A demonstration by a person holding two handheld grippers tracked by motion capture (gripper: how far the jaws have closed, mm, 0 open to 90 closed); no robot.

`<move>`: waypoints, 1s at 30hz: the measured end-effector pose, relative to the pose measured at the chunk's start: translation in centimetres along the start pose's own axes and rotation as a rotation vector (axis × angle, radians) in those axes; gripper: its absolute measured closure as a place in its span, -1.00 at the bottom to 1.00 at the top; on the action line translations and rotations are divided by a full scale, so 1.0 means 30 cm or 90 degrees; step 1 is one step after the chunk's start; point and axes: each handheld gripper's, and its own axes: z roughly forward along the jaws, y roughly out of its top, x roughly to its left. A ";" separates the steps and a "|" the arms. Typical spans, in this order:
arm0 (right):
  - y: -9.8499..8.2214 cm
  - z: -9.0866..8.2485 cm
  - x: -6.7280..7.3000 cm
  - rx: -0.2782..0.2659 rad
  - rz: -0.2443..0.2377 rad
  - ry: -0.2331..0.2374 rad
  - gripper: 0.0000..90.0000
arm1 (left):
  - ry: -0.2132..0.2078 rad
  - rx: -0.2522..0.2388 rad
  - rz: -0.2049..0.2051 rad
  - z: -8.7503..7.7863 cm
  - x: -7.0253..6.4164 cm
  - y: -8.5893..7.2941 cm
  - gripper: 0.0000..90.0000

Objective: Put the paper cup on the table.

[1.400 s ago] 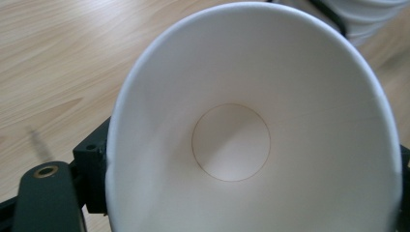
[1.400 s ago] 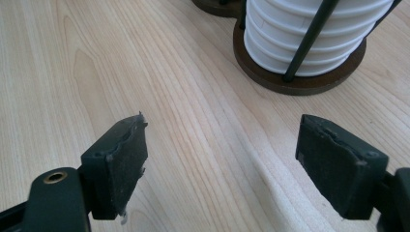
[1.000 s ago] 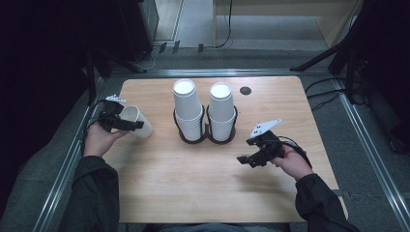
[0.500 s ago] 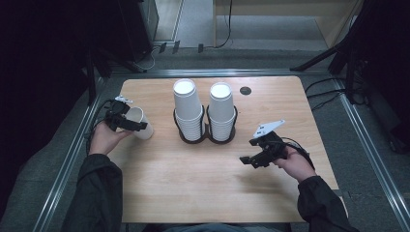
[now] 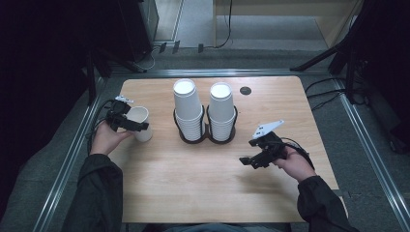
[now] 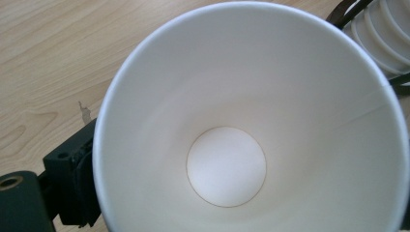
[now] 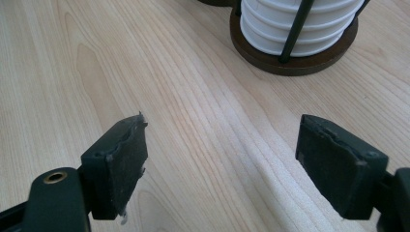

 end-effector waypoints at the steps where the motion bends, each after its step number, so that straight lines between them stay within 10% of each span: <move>1: 0.000 0.000 0.000 0.000 0.000 0.000 -0.59 | 0.000 0.000 0.000 0.000 0.000 0.000 -0.93; 30: -0.002 -0.004 -0.001 0.006 -0.007 -0.003 -0.59 | -0.019 0.000 0.021 -0.024 -0.017 0.010 -0.93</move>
